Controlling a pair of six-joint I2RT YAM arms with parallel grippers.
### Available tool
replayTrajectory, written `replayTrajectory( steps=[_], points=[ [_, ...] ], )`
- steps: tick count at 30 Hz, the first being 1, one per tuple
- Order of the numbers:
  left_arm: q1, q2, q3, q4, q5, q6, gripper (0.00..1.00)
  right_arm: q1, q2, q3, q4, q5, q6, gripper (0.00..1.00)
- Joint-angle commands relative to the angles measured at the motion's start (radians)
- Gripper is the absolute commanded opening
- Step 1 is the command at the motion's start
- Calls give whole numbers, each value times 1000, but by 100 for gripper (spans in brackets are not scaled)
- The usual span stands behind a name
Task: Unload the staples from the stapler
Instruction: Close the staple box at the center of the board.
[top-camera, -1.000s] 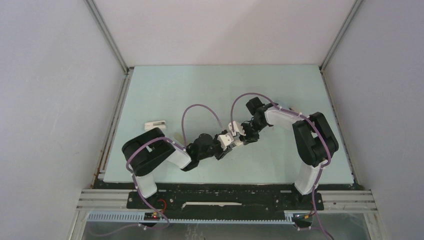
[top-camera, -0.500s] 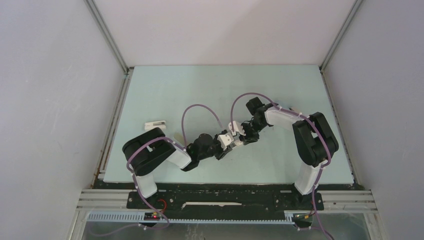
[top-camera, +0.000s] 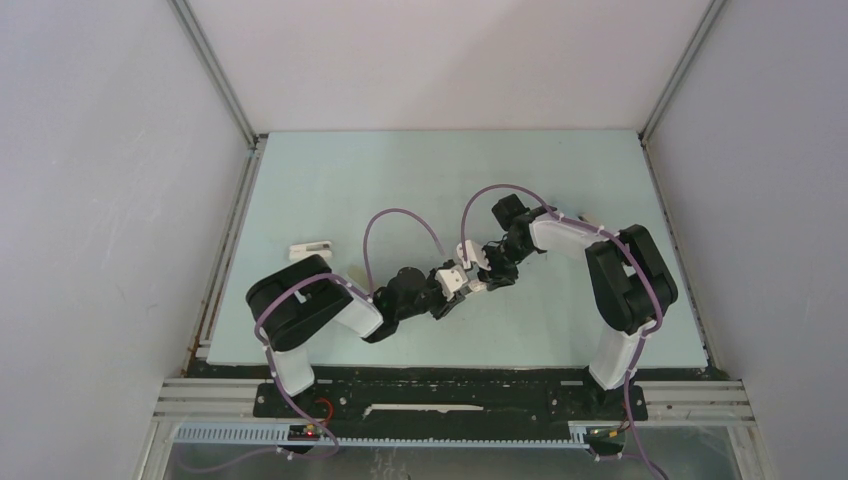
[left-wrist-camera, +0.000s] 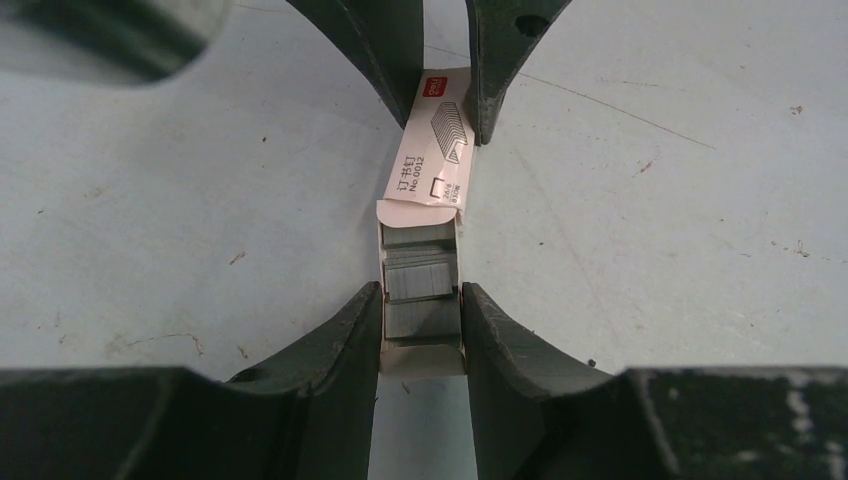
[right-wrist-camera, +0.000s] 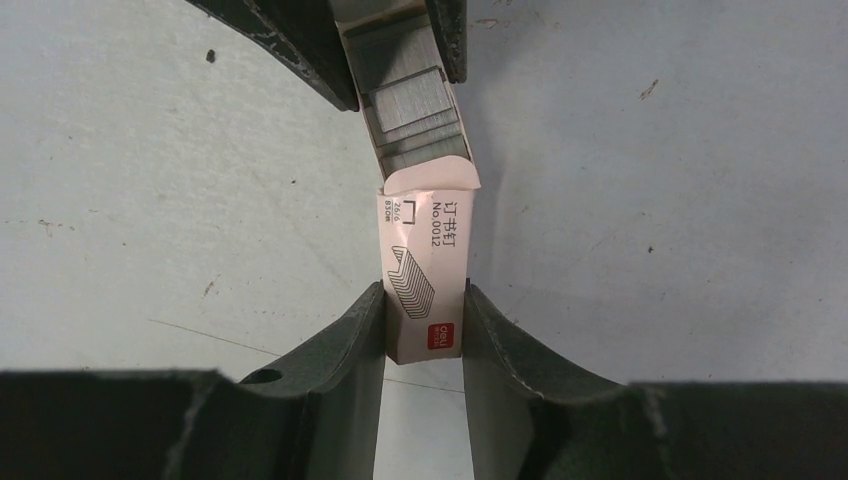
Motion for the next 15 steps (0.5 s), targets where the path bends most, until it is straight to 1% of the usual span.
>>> replayTrajectory(
  steps=[1,7,15],
  points=[
    [-25,-1,32,92,31,55,40,34,-33,-10,-24,-9,29,40],
    [-32,0,26,104,32,88,39,34,-30,0,-35,-16,53,40],
    [-42,0,15,108,52,138,38,35,-22,0,-7,-6,118,40]
  ],
)
